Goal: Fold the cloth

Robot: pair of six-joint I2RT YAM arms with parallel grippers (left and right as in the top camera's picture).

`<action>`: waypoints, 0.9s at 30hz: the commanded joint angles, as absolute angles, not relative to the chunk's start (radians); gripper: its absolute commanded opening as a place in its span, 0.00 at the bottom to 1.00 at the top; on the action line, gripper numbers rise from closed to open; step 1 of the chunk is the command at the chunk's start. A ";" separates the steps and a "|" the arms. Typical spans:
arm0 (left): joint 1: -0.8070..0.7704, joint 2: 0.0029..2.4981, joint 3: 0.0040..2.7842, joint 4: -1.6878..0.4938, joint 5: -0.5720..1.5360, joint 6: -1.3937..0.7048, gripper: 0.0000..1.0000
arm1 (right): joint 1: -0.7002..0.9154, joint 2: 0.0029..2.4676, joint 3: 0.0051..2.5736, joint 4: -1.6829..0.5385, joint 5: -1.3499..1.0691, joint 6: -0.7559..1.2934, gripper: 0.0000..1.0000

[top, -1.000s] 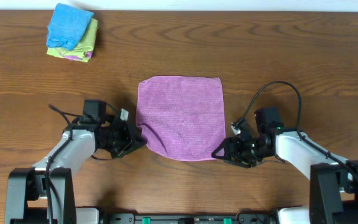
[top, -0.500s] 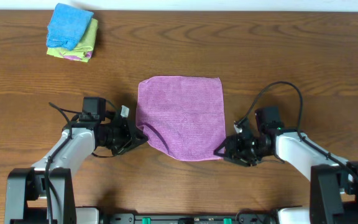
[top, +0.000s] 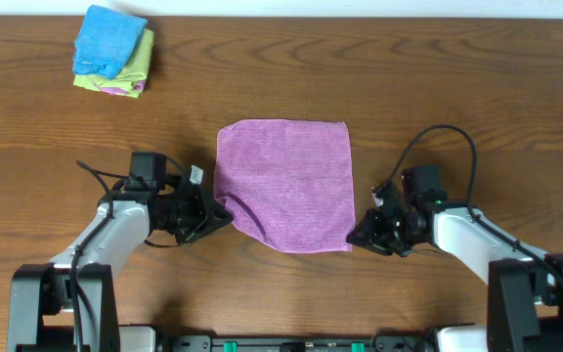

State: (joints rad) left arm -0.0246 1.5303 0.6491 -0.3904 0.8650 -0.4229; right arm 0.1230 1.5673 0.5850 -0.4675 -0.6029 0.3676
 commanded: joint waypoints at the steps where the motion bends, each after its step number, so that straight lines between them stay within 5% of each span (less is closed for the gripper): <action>1: -0.027 1.536 0.663 -0.390 0.873 -0.426 0.06 | 0.126 1.617 0.545 -0.454 -0.348 0.359 0.07; 5: -0.027 1.536 0.663 -0.389 0.872 -0.426 0.06 | 0.126 1.617 0.545 -0.449 -0.356 0.363 0.01; 6: -0.027 1.536 0.663 -0.387 0.872 -0.426 0.06 | 0.126 1.617 0.545 -0.445 -0.372 0.363 0.07; 7: -0.027 1.536 0.663 -0.388 0.873 -0.426 0.06 | 0.126 1.617 0.545 -0.445 -0.390 0.362 0.24; 12: -0.027 1.536 0.663 -0.388 0.873 -0.422 0.06 | 0.129 1.617 0.545 -0.476 -0.401 0.362 0.33; 23: -0.027 1.536 0.663 -0.388 0.873 -0.418 0.06 | 0.229 1.617 0.545 -0.440 -0.404 0.413 0.34; 27: -0.027 1.536 0.663 -0.388 0.873 -0.415 0.06 | 0.230 1.617 0.545 -0.438 -0.404 0.425 0.26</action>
State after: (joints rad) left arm -0.0246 1.5303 0.6495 -0.3882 0.8650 -0.4225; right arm 0.2123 1.5600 0.5964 -0.4248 -0.5873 0.3981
